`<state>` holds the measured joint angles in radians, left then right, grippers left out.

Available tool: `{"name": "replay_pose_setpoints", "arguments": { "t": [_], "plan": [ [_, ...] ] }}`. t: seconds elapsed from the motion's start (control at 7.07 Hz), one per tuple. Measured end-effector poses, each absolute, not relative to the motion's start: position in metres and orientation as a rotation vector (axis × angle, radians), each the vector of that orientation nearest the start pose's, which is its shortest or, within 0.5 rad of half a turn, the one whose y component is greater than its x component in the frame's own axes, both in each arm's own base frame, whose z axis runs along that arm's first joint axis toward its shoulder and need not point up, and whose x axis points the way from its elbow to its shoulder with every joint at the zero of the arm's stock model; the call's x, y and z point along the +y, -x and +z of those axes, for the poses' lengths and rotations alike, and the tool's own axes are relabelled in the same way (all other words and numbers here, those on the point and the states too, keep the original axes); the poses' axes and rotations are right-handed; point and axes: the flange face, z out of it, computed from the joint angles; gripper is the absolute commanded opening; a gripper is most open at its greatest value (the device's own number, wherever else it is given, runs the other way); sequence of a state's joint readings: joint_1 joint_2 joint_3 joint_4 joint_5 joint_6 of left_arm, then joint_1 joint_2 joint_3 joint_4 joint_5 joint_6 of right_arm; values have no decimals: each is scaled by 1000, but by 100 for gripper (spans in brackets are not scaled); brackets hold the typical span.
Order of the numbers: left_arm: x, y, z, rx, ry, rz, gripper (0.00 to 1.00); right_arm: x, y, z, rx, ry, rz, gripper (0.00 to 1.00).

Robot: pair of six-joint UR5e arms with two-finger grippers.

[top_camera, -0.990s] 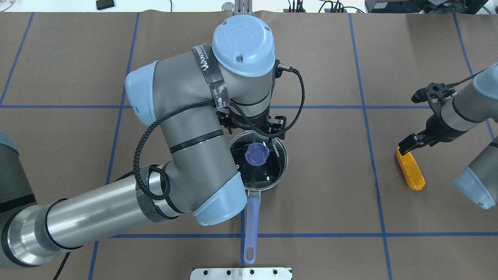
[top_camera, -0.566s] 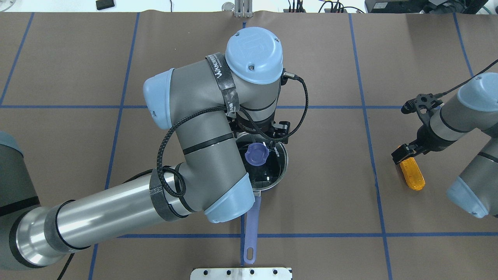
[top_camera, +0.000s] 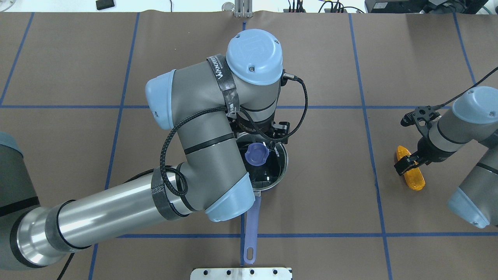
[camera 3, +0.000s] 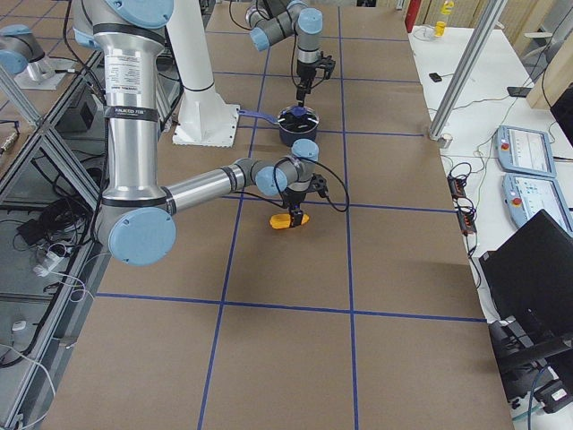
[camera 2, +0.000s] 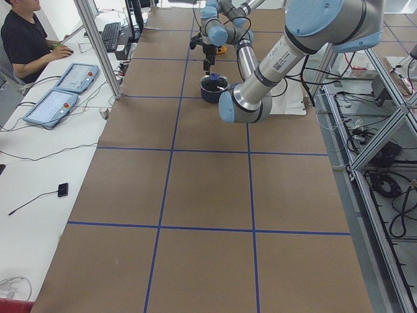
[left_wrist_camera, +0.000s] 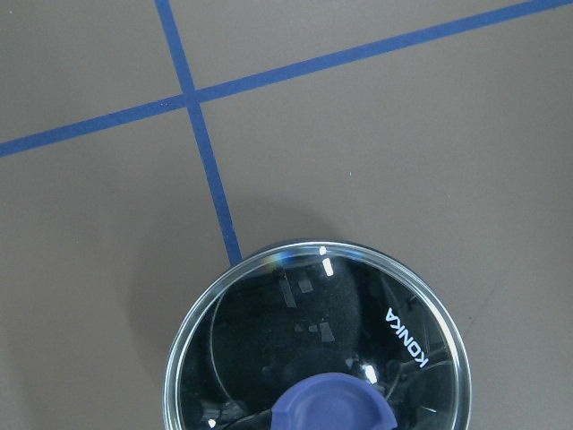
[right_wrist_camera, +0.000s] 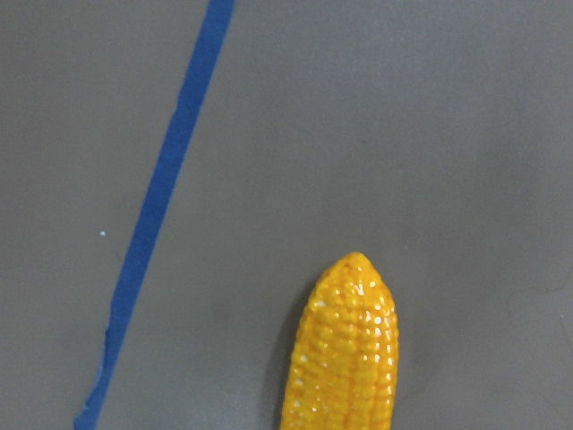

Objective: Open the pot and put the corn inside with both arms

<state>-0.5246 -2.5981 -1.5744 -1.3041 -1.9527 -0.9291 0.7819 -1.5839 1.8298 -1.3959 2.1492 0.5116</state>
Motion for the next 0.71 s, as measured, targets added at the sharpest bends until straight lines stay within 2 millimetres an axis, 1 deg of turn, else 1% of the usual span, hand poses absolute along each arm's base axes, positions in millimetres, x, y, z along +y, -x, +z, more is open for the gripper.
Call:
{"name": "replay_pose_setpoints", "arguments": {
  "t": [0.28, 0.42, 0.57, 0.71],
  "plan": [
    [-435, -559, 45, 831, -112, 256, 99, -404, 306, 537, -697, 33, -406, 53],
    [-435, -559, 46, 830, -112, 255, 99, -403, 306, 538, -697, 32, -415, 45],
    [-435, -559, 48, 828, -111, 255, 99, -403, 306, 537, -702, 31, -420, 32],
    [-435, -559, 49, 827, -110, 254, 99, -403, 306, 534, -709, 28, -423, 29]
  ]
}}
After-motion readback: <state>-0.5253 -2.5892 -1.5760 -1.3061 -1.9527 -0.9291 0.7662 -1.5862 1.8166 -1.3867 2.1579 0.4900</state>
